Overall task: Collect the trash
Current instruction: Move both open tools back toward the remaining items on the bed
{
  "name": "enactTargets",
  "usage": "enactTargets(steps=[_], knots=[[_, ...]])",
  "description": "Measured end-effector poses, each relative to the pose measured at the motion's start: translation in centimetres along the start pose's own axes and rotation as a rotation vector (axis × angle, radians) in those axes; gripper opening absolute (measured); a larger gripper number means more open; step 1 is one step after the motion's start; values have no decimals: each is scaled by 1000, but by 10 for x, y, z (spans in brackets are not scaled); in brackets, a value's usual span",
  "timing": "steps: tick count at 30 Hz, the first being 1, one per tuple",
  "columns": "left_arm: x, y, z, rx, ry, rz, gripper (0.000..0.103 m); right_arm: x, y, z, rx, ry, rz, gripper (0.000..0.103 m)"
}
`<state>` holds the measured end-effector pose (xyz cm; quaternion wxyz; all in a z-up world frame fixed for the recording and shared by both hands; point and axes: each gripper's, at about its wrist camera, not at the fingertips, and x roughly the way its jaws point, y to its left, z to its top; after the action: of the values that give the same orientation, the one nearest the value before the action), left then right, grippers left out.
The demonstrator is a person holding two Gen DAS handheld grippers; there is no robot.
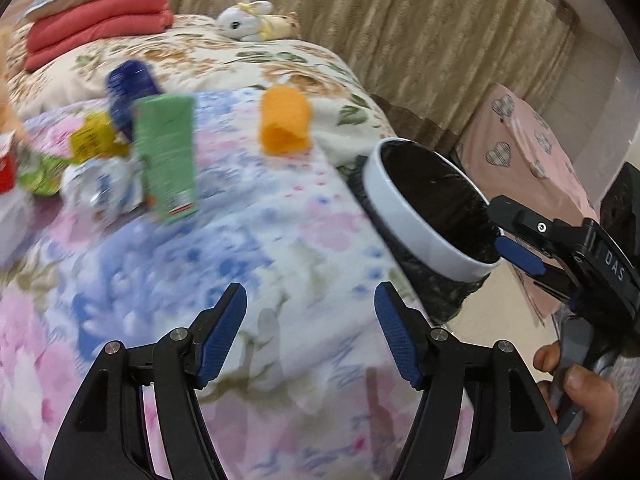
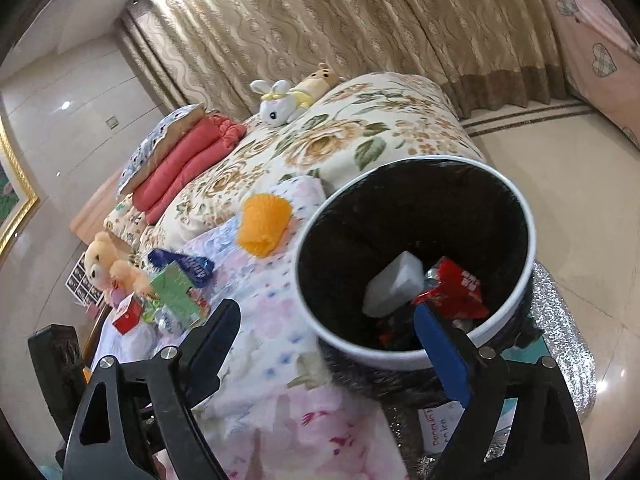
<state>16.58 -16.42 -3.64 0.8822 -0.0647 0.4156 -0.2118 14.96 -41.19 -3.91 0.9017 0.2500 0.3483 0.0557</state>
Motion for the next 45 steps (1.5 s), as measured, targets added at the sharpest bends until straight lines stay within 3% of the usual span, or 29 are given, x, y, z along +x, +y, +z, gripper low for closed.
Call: enactTargets(steps=[27,45], knots=[[-51,116,-40,-208,-51,155,68,46,95,-51,-134,116,104,95],[-66,173,-35,-300,-72,240,68,92,134,-57,-205,182,128,95]])
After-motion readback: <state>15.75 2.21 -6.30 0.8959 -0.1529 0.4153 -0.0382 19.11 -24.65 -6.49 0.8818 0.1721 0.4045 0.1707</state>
